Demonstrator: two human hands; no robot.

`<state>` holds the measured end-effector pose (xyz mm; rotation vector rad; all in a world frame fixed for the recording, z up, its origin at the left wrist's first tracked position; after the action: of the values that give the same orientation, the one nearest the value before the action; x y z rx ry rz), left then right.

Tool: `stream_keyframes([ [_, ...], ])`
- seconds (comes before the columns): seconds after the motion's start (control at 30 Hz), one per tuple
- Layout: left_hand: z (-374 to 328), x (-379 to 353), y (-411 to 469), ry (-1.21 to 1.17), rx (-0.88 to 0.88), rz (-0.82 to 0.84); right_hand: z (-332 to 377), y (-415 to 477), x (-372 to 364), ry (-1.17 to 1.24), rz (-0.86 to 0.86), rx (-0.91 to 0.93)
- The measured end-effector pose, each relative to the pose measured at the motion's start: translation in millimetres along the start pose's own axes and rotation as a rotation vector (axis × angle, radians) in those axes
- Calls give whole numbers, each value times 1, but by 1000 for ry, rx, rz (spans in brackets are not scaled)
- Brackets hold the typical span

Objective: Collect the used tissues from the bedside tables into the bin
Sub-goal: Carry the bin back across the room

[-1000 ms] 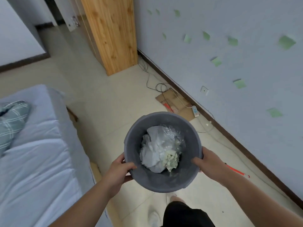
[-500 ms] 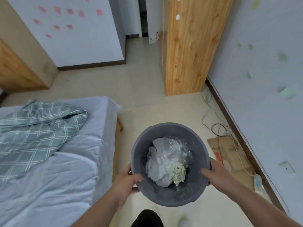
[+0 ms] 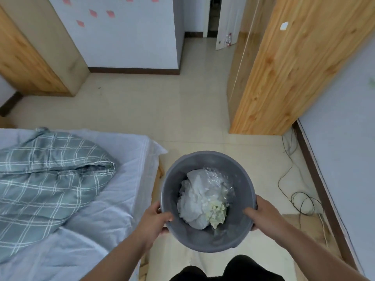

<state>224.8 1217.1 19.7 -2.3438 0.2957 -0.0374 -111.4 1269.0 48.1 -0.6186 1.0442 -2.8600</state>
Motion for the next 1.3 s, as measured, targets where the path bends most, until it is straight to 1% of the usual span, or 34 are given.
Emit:
stream_keyframes([
  [0.13,-91,6,58,25,-31,31,60,68,37,6,-13,35],
  [0.27,-148,4,123,-14,-18,41,103,155,71,-19,15,38],
  [0.43,-210,7,206,-65,28,-50,159,272,103,-40,102,44],
  [0.53,-259,12,249,-78,18,-95,207,330,123,-65,157,63],
  [0.63,-317,20,298,-89,-14,-152,278,398,155,-98,179,96],
  [0.7,-353,29,321,-139,-21,-174,329,438,168,-121,191,130],
  [0.8,-395,55,363,-208,-34,-206,389,497,176,-149,204,171],
  [0.9,-424,85,416,-252,-43,-220,426,555,168,-165,223,176],
  [0.97,-443,103,455,-272,-38,-214,443,593,163,-169,221,164],
  [1.1,-499,128,523,-265,-8,-141,485,655,171,-143,187,107],
  [1.3,-634,170,607,-172,-43,-63,577,739,201,-50,75,132],
])
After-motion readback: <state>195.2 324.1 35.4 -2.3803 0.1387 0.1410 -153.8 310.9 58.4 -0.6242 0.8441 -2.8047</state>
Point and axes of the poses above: each hand's wrist, its own y-axis towards the middle knuckle, its own x-axis out of the back of the hand, z = x × y, the point moved 7 cm from there along y, towards the middle knuckle, and after that the axes turned 3 degrees about z, right-handed, at the moved point
